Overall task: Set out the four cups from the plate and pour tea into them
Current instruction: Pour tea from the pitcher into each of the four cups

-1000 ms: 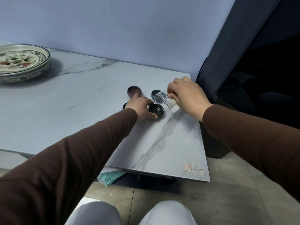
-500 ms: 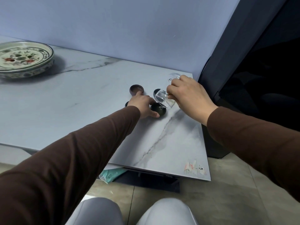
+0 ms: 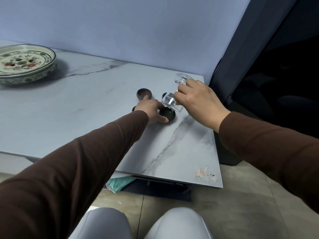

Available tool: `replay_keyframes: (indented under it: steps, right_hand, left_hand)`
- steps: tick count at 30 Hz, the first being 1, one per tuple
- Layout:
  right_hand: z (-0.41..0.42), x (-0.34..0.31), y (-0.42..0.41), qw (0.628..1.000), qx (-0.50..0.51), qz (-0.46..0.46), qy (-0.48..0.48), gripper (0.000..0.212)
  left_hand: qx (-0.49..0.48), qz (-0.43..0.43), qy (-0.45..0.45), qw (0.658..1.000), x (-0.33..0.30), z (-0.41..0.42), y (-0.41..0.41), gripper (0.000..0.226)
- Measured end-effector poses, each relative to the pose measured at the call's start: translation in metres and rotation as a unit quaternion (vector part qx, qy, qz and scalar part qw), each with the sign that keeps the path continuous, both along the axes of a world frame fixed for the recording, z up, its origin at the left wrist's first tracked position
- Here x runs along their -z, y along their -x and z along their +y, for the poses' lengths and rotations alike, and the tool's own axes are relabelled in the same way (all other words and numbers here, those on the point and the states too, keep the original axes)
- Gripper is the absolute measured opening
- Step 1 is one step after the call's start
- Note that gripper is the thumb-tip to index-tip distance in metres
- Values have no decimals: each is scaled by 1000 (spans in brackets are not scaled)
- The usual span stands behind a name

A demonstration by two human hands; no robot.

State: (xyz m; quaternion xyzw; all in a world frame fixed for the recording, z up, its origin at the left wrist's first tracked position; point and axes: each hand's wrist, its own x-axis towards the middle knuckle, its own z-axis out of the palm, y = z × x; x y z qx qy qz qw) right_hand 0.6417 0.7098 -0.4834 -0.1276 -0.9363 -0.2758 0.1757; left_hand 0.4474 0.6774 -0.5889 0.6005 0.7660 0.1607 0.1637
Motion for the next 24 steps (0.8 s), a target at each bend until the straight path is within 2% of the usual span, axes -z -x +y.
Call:
replay_keyframes:
  steps: [11,15,24]
  right_hand:
    - [0,-1,-1,996,-42,0,-77,14]
    - [-2,0,-3,995,-41,-17,-85,17]
    - [-5,-4,-4,995,-36,-41,-86,23]
  left_hand:
    - [7,14,-6,1000,3,3,2,58]
    - [0,13,-15,1000,4,3,2,43]
    - [0,10,-23,1000,2,2,0,46]
